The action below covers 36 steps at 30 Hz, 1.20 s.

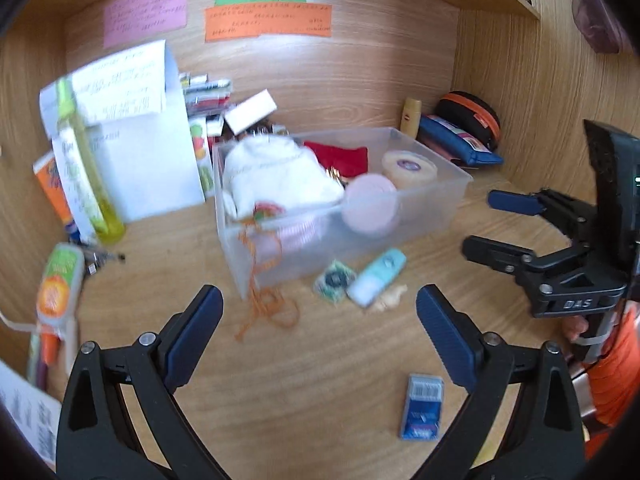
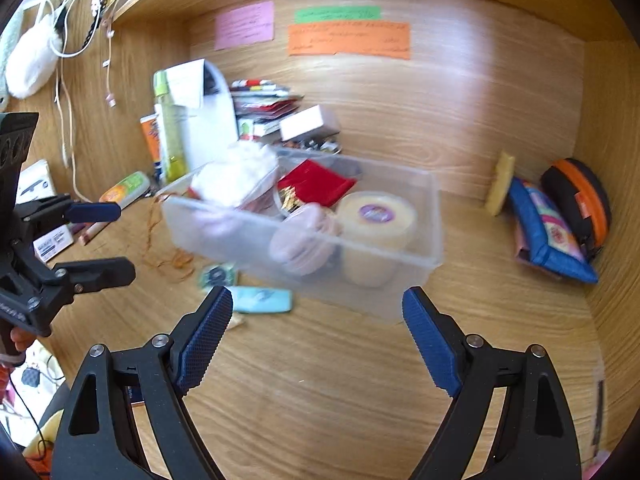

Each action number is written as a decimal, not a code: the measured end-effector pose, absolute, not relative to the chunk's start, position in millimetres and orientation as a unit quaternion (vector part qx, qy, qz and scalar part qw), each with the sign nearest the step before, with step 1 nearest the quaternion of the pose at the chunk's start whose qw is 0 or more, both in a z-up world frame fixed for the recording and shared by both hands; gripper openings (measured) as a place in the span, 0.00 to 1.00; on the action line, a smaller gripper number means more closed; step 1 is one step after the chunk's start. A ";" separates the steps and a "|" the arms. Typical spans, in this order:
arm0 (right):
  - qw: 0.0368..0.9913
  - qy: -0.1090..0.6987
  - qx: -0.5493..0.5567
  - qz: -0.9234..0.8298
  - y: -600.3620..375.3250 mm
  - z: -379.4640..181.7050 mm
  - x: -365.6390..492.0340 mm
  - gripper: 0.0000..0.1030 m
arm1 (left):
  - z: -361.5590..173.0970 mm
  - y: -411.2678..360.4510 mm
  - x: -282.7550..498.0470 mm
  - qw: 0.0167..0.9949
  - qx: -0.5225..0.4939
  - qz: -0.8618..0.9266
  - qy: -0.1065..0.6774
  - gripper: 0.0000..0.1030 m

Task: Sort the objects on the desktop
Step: 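Move the left gripper down to the blue Max box and grasp it, then hold the blue Max box in the left gripper while the right grasps the small beige shell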

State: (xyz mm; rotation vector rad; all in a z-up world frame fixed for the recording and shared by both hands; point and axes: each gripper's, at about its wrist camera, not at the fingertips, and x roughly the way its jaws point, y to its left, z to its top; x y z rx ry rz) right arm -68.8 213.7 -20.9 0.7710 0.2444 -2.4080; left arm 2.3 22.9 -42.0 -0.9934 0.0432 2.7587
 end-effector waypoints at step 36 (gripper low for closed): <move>0.342 0.170 0.371 -0.846 146.5 -64.6 -65.8 0.53 | -97.9 63.2 48.4 0.168 -0.372 0.909 0.081 0.26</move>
